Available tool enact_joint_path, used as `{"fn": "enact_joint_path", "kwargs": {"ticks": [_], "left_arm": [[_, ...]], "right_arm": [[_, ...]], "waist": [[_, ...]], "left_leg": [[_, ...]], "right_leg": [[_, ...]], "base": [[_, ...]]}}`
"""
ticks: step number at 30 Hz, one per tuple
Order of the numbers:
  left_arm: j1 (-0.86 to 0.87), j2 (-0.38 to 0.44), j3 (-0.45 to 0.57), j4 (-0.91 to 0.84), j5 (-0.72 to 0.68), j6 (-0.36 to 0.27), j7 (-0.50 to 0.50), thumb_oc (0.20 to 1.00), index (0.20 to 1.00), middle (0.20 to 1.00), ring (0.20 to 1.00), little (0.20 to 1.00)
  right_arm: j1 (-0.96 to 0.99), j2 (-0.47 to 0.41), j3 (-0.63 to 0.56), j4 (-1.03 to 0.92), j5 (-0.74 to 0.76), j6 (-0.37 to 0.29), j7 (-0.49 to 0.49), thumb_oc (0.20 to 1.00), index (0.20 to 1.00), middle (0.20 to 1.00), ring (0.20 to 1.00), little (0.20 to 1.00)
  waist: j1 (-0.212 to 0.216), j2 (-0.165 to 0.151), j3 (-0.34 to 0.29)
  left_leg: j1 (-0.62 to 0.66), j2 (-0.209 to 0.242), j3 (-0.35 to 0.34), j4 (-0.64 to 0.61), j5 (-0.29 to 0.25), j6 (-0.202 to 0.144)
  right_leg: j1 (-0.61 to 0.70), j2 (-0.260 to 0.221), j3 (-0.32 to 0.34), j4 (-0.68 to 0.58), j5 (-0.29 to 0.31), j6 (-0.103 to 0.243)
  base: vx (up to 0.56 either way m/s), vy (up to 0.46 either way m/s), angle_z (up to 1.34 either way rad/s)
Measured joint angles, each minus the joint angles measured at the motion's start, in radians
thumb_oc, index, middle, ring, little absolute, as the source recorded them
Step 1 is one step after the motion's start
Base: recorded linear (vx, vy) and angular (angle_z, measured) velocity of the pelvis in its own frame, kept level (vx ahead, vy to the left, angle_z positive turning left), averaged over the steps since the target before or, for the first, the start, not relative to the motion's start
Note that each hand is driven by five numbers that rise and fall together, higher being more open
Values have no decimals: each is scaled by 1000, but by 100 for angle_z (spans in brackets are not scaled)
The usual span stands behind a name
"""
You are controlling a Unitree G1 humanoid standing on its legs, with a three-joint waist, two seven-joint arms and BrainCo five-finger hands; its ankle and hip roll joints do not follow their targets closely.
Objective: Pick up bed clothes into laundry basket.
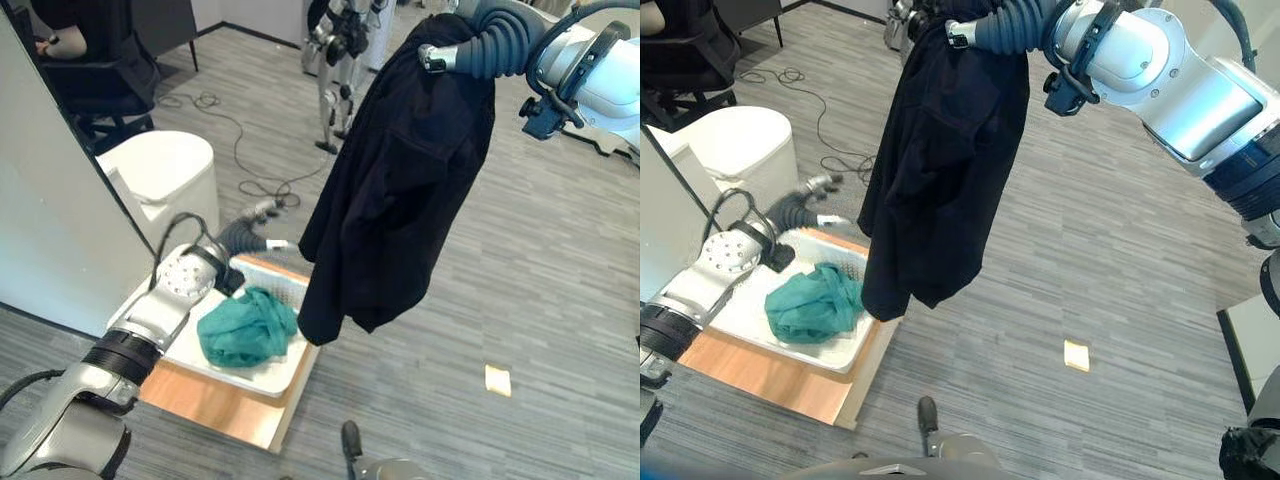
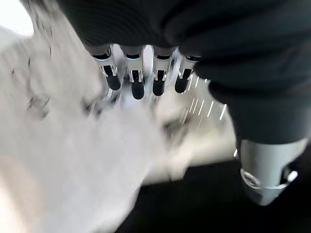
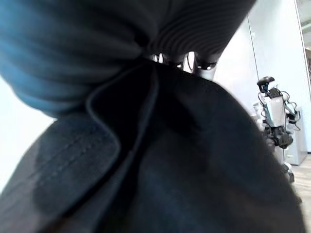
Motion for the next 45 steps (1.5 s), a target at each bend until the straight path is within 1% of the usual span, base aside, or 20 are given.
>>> {"fn": "enact_joint_path", "kwargs": {"ticks": [1, 2, 3, 8, 13, 14, 17, 19, 20, 24, 27, 29, 32, 34, 37, 39, 40, 41, 42, 45], "left_arm": [[1, -49, 43, 7, -6, -9, 25, 1000, 1000, 1000, 1000, 1000], [1, -75, 61, 11, -6, -14, 46, 1000, 1000, 1000, 1000, 1000], [1, -87, 61, 12, -7, -14, 69, 1000, 1000, 1000, 1000, 1000], [-11, -53, 19, 17, -8, -14, 83, 1000, 1000, 1000, 1000, 1000], [-94, -40, -87, 29, -81, -15, 66, 1000, 1000, 1000, 1000, 1000], [-139, -18, -150, 52, -86, -14, 50, 1000, 1000, 1000, 1000, 1000], [-193, -4, -179, 60, -87, -15, 28, 1000, 1000, 1000, 1000, 1000], [-207, -10, -188, 65, -131, -16, 18, 1000, 1000, 1000, 1000, 1000], [-225, -18, -216, 92, -156, -15, 12, 1000, 1000, 1000, 1000, 1000], [-265, -29, -309, 144, -161, -12, -8, 1000, 1000, 1000, 1000, 1000], [-281, -56, -331, 156, -161, -11, -15, 1000, 1000, 1000, 1000, 1000], [-301, -67, -365, 159, -161, -10, -27, 1000, 1000, 1000, 1000, 1000], [-332, -77, -410, 159, -161, -6, -50, 1000, 1000, 1000, 1000, 1000], [-357, -93, -451, 159, -164, -2, -70, 1000, 1000, 1000, 1000, 1000], [-385, -97, -496, 159, -167, 8, -101, 1000, 1000, 1000, 1000, 1000], [-397, -127, -522, 159, -232, 14, -127, 1000, 1000, 1000, 1000, 1000], [-397, -146, -525, 159, -249, 16, -136, 915, 915, 915, 915, 915], [-396, -151, -529, 160, -272, 19, -143, 915, 915, 915, 915, 915], [-396, -165, -535, 159, -285, 23, -156, 200, 200, 200, 200, 200], [-398, -178, -574, 156, -311, 37, -182, 200, 200, 200, 200, 200]], "right_arm": [[22, 0, -16, -6, 0, 2, 0, 200, 200, 200, 200, 200], [34, 0, -25, -16, 0, 9, -1, 200, 200, 200, 200, 200], [38, 0, -24, -26, 0, 13, -1, 200, 200, 200, 200, 200], [39, 1, -24, -58, 0, 18, -1, 200, 200, 200, 200, 200], [28, 12, -11, -57, 12, 17, -1, 200, 200, 200, 200, 200], [0, 17, 23, -56, 12, 18, -1, 200, 200, 200, 200, 200], [-8, 33, 32, -57, 14, 14, 0, 200, 200, 200, 200, 200], [-8, 45, 32, -56, 20, 14, 0, 200, 200, 200, 200, 200], [-8, 53, 33, -56, 20, 14, 0, 200, 200, 200, 200, 200], [-8, 67, 36, -56, 20, 14, -1, 200, 200, 200, 200, 200], [-13, 105, 43, -57, 20, 13, -1, 200, 200, 200, 200, 200], [-25, 130, 58, -57, 21, 13, -1, 200, 200, 200, 200, 200], [-53, 142, 78, -56, 21, 12, -1, 200, 200, 200, 200, 200], [-92, 154, 111, -54, 22, 11, -1, 200, 200, 200, 200, 200], [-114, 185, 115, -51, 40, 6, -1, 200, 200, 200, 200, 200], [-121, 207, 115, -48, 52, 6, -1, 200, 200, 200, 200, 200], [-123, 215, 115, -47, 56, 5, -1, 200, 200, 200, 200, 200], [-124, 220, 116, -47, 57, 5, -1, 200, 200, 200, 200, 200], [-125, 228, 118, -47, 58, 5, -1, 200, 200, 200, 200, 200], [-133, 239, 138, -47, 57, 4, -1, 200, 200, 200, 200, 200]], "waist": [[0, -1, 0], [-1, -1, 0], [0, -2, 1], [-5, -1, 1], [-6, -2, 2], [-4, -2, 2], [-15, -3, 2], [-29, -3, 2], [-31, -3, 2], [-40, -3, 2], [-54, -3, 2], [-58, -3, 2], [-59, -2, 2], [-59, -2, 2], [-61, -2, 2], [-63, -2, 1], [-63, -2, 1], [-61, -2, 1], [-62, -2, 1], [-73, -2, 1]], "left_leg": [[-1, 0, -5, 1, 0, 0], [-1, 0, -6, 1, 0, 0], [-2, -1, -6, 1, 0, 0], [-1, 4, 10, -5, -4, -4], [-1, 5, 16, -5, -6, -5], [-2, 6, 18, -4, -6, -5], [-2, 9, 19, -4, -7, -7], [-1, 10, 21, -4, -8, -8], [-1, 10, 21, -4, -8, -8], [-1, 11, 21, -4, -8, -9], [-1, 10, 21, -4, -8, -9], [-1, 10, 22, -4, -8, -9], [-2, 10, 25, -4, -8, -9], [-1, 11, 36, -4, -9, -10], [0, 11, 40, -4, -9, -10], [1, 11, 41, -3, -10, -10], [1, 11, 41, -3, -10, -10], [0, 11, 40, -3, -10, -10], [1, 11, 41, -2, -10, -10], [1, 10, 43, -2, -10, -10]], "right_leg": [[-1, 0, -2, 0, 0, 0], [-3, 0, -2, 0, 0, 0], [-5, 0, -1, 0, 7, -9], [-11, 7, 7, 0, 11, -14], [-14, 11, 14, 0, 11, -14], [-16, 12, 18, 0, 12, -14], [-16, 16, 23, 0, 11, -13], [-17, 18, 23, 0, 11, -14], [-18, 18, 25, 0, 11, -14], [-18, 19, 26, 0, 12, -15], [-18, 18, 26, 0, 12, -15], [-19, 19, 29, 0, 12, -15], [-21, 20, 30, 0, 13, -17], [-22, 22, 33, 0, 14, -17], [-22, 23, 38, 0, 15, -19], [-22, 23, 38, 0, 15, -19], [-22, 23, 39, 0, 15, -19], [-22, 22, 39, 0, 15, -19], [-22, 23, 39, 0, 16, -20], [-22, 23, 43, 0, 17, -21]], "base": [[-9, -13, 14], [7, -5, 5], [0, 0, 0], [17, 4, -9], [5, 3, -4], [6, 5, -7], [14, 2, -6], [0, 0, 0], [12, 3, -4], [4, 2, -1], [0, 0, 0], [8, 0, -2], [10, 0, -1], [35, 3, -6], [18, 0, -5], [0, 0, 0], [0, 0, 0], [0, 0, 0], [0, 0, 0], [9, 1, -2]]}}
